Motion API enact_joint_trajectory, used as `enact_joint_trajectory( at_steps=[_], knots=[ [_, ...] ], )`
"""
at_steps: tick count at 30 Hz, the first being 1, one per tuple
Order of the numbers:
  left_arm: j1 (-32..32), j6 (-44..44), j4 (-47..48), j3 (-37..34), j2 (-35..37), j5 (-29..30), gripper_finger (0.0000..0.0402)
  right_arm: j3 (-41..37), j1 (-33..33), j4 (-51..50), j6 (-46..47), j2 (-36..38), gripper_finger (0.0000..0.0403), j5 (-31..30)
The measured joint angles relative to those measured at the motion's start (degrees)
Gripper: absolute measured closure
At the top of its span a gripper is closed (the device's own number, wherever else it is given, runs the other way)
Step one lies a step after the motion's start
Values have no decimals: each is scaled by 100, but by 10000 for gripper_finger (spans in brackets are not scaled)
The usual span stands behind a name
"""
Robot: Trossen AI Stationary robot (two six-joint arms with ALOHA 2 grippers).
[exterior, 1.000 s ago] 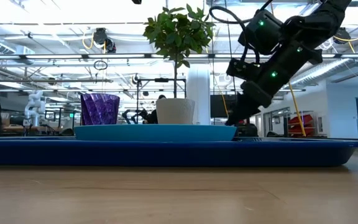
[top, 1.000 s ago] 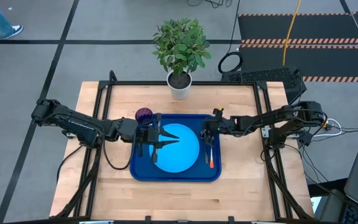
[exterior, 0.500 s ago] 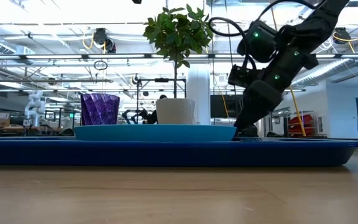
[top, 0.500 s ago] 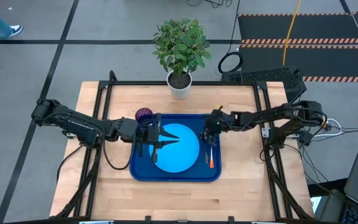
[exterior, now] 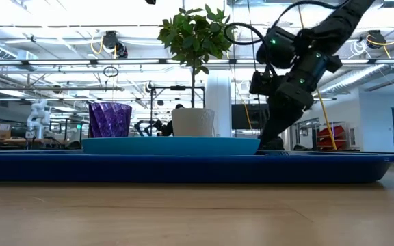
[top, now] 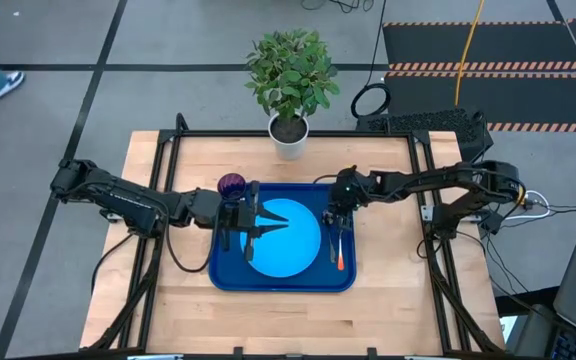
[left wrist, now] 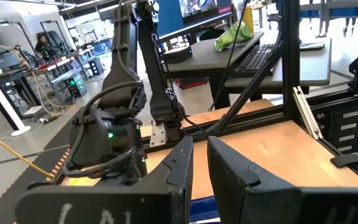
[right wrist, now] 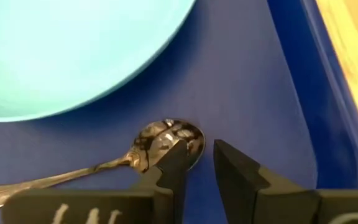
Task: Pick and place plate/cup/fork/spoon on tray
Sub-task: Put the black spoon on the blue tray to the right of the light blue plate
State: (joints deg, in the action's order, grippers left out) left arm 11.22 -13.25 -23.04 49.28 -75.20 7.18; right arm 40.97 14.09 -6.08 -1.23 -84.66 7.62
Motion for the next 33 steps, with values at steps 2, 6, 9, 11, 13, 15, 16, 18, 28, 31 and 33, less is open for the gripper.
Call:
enact_joint_trajectory(
  at_steps=[2, 6, 9, 11, 13, 15, 16, 18, 28, 31, 33],
  knots=[
    [-31, 9, -1, 0, 0, 4, 350, 100, 0, -75, -79, 0, 330, 4],
    [-35, 29, 1, 0, 0, 11, 350, 274, 0, -270, -211, 0, 330, 13],
    [-33, 30, 5, 0, 0, 9, 350, 426, 0, -592, -319, -2, 330, 14],
    [-35, 13, 6, 0, 0, 9, 350, 607, 0, -850, -422, -2, 330, 13],
    [-35, -21, 19, 0, 0, 11, 350, 838, 0, -1182, -537, -43, 330, 9],
    [-61, -44, 32, 0, 0, 9, 350, 1099, 0, -1537, -648, -152, 330, 2],
    [-78, -44, 43, 0, -1, 6, 350, 1240, -1, -1734, -701, -234, 330, 2],
    [-139, -30, 43, 0, -2, 6, 350, 1541, -2, -2033, -782, -431, 330, -13],
    [-291, 113, 419, -4, 149, 4, 350, 2274, -31, -2918, -914, -1495, 330, -165],
    [-280, 138, 582, -4, 296, 2, 350, 2271, -31, -2927, -912, -1605, 330, -162],
    [-269, 168, 688, -4, 393, -7, 350, 2271, -31, -2873, -910, -1620, 330, -162]
  ],
)
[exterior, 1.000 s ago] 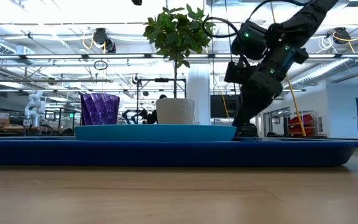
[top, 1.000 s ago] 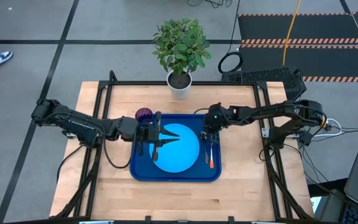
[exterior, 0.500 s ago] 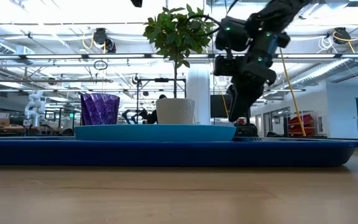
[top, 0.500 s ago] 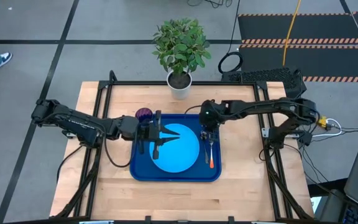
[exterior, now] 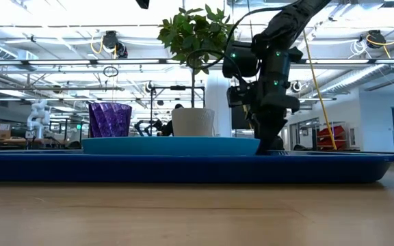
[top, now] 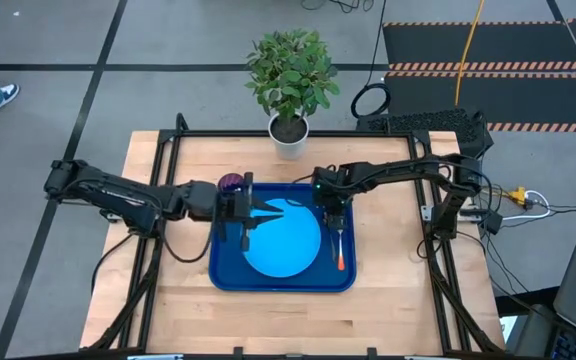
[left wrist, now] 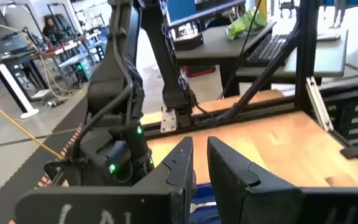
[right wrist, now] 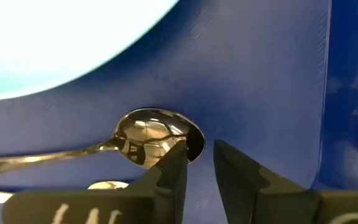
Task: Pick and place plate/cup/fork/spoon on tray
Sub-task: Put the black spoon on the blue tray to the right of the light blue plate
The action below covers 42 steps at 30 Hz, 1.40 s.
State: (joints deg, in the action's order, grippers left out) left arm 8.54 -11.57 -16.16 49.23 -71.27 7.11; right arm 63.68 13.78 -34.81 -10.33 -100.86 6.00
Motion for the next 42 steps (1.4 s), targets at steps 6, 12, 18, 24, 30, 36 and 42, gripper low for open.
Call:
enact_joint_trajectory(
  at_steps=[6, 12, 18, 24, 30, 36, 42],
  knots=[
    [84, 8, 85, 0, 92, 2, 350, 0, 0, 114, 15, 0, 330, 1],
    [100, 8, 119, 0, 92, 4, 350, 0, 0, 41, 159, 0, 330, 2],
    [100, 6, 116, 0, 92, 4, 350, 0, 0, -33, 274, 0, 332, 1],
    [100, 6, 116, 0, 92, 5, 350, 0, 0, -24, 369, 0, 367, -5],
    [100, 6, 116, 0, 92, 7, 350, 0, 0, -30, 483, 9, 399, -3],
    [100, 4, 118, 0, 92, 9, 350, -2, 0, -22, 846, 9, 400, 0],
    [100, 2, 120, 0, 92, 10, 350, -3, 0, -27, 1574, 9, 402, 3]
  ],
)
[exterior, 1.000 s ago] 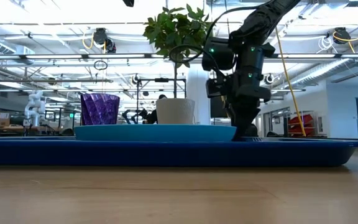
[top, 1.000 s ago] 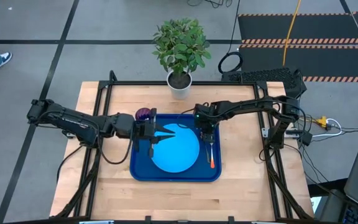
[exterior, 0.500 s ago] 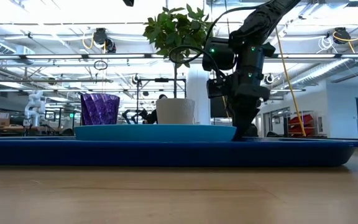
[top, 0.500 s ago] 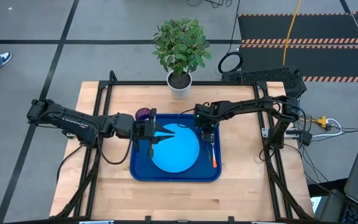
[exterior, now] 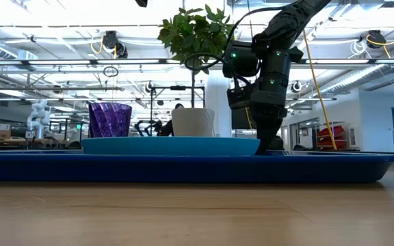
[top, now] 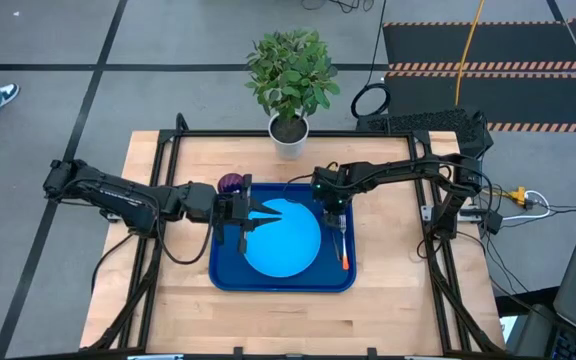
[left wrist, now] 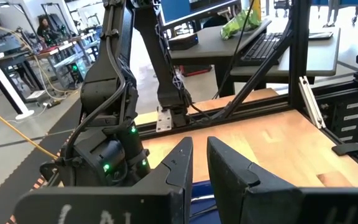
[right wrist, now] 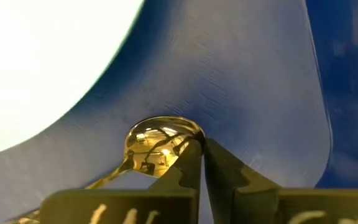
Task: Pick and place plate/cup/fork/spoon on tray
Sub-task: Put the black spoon on the blue tray to the right of the light blue plate
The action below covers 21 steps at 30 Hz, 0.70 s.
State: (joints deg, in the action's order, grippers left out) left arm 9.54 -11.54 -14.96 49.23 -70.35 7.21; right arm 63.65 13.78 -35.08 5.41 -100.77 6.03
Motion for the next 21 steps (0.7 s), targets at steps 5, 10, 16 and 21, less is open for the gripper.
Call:
enact_joint_trajectory(
  at_steps=[5, 10, 16, 21],
  knots=[
    [0, -1, 0, 0, 0, 1, 350, -1, 0, -42, 696, -2, 402, 1],
    [0, -1, 32, 0, 0, 1, 350, -1, -33, -49, 1129, -4, 403, -1],
    [0, -1, 188, 0, -2, 1, 350, -1, -252, -158, 1546, -4, 403, -1],
    [-1, -1, 199, 0, -2, 1, 350, -1, -423, -162, 1816, -4, 403, -65]
  ],
)
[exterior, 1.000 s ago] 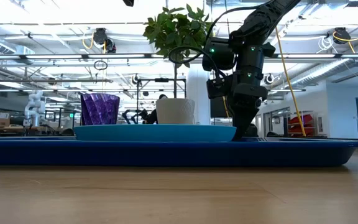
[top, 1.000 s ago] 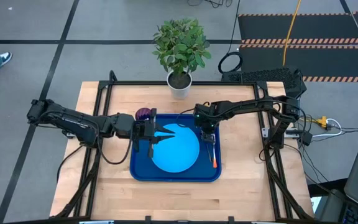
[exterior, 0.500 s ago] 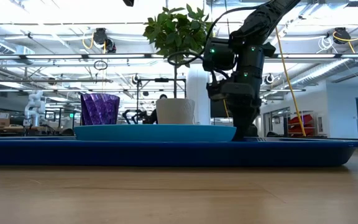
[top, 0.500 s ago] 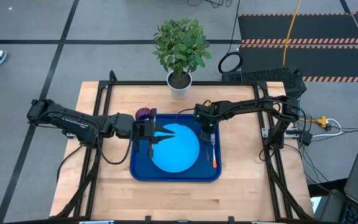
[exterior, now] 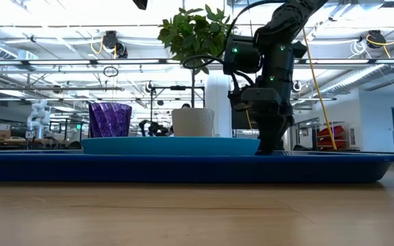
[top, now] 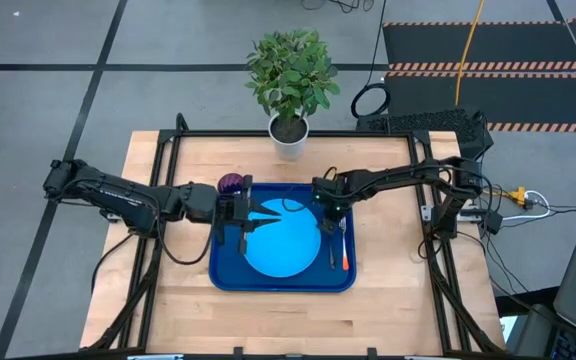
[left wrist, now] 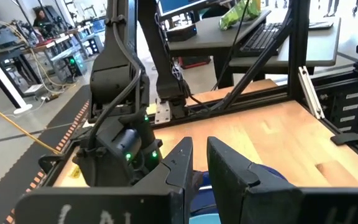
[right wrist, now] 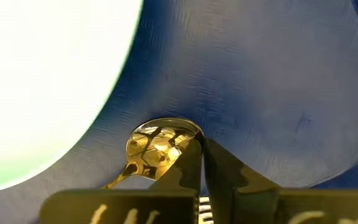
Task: Pick and place plate/cup/fork/spoon on tray
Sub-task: Put the black spoon on the blue tray to the right of the light blue plate
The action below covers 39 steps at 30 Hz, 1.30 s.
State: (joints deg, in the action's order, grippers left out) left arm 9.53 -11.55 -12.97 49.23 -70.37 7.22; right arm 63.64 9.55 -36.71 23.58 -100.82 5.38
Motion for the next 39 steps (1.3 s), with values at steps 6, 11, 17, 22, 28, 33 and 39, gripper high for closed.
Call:
enact_joint_trajectory(
  at_steps=[6, 11, 17, 22, 28, 33, 39],
  knots=[
    [1, 2, -4, 0, 0, 0, 350, -34, -75, -22, 456, 0, 403, -412],
    [19, 22, -7, 0, 0, 0, 350, -179, -69, 10, 661, 0, 402, -557],
    [73, -13, -9, 0, 0, 0, 350, -316, -106, 137, 783, 11, 402, -568],
    [73, -14, -13, 0, 0, 0, 350, -343, -117, 254, 829, 33, 402, -558],
    [73, -13, -26, 0, 0, 0, 350, -354, -117, 315, 832, 103, 402, -541],
    [73, -12, -22, 0, 0, 0, 350, -354, -117, 371, 830, 283, 402, -576],
    [73, -12, -20, 0, 0, 0, 350, -354, -140, 363, 828, 620, 403, -861]
  ],
)
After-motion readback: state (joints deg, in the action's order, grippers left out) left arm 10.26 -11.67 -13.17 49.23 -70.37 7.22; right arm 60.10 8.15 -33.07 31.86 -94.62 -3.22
